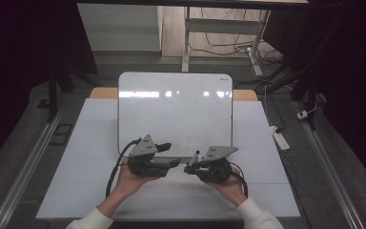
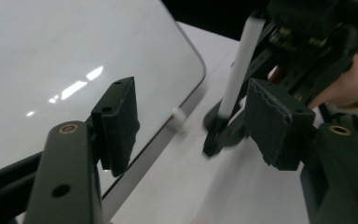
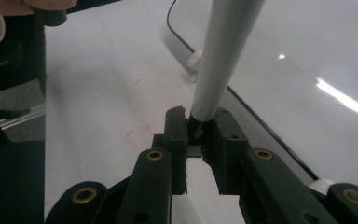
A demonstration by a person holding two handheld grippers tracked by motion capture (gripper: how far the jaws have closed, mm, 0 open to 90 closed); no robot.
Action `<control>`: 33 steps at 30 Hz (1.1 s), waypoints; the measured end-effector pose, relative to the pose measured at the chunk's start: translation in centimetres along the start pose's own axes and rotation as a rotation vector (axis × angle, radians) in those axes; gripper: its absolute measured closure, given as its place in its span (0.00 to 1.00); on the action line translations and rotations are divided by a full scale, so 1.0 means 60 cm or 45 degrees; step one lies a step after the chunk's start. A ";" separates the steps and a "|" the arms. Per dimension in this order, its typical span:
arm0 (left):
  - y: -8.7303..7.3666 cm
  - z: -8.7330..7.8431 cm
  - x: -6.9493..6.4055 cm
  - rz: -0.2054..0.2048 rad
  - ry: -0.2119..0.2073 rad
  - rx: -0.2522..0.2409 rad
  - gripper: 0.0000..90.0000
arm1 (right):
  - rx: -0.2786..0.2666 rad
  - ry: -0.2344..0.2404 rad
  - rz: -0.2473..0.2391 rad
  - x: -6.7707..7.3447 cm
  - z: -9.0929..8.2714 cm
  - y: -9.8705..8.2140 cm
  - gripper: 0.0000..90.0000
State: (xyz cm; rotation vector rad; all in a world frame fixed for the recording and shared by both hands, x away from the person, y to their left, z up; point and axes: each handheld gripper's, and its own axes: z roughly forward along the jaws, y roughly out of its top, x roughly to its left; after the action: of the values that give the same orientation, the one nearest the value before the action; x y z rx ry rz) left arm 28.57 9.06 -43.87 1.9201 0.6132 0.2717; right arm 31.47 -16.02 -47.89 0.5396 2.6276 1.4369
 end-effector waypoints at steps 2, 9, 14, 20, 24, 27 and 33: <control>0.007 0.010 -0.004 0.009 -0.048 -0.003 0.43 | 0.012 0.017 -0.004 0.001 0.005 0.000 0.86; 0.019 0.040 -0.011 0.057 -0.171 0.007 0.61 | 0.060 0.071 -0.030 0.009 0.016 0.001 0.86; 0.017 0.043 -0.008 0.063 -0.184 0.006 0.90 | 0.097 0.092 -0.039 0.008 0.013 -0.001 0.85; 0.016 0.041 -0.004 0.000 -0.100 -0.022 0.90 | -0.052 -0.152 -0.001 0.026 -0.010 -0.007 0.64; 0.011 0.047 -0.004 -0.056 -0.013 -0.043 0.90 | -0.185 -0.425 -0.010 0.065 -0.020 -0.007 0.62; 0.008 0.056 -0.008 -0.097 0.021 -0.060 0.90 | -0.235 -0.544 -0.014 0.086 -0.017 -0.001 0.64; 0.011 0.063 -0.018 -0.116 0.036 -0.097 0.90 | -0.242 -0.665 -0.007 0.096 0.003 0.007 0.76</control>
State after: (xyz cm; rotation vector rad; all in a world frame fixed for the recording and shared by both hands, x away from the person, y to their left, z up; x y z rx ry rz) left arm 29.58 5.32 -44.80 1.8128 0.6976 0.2610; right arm 26.26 -13.68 -47.18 0.7615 2.0646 1.3048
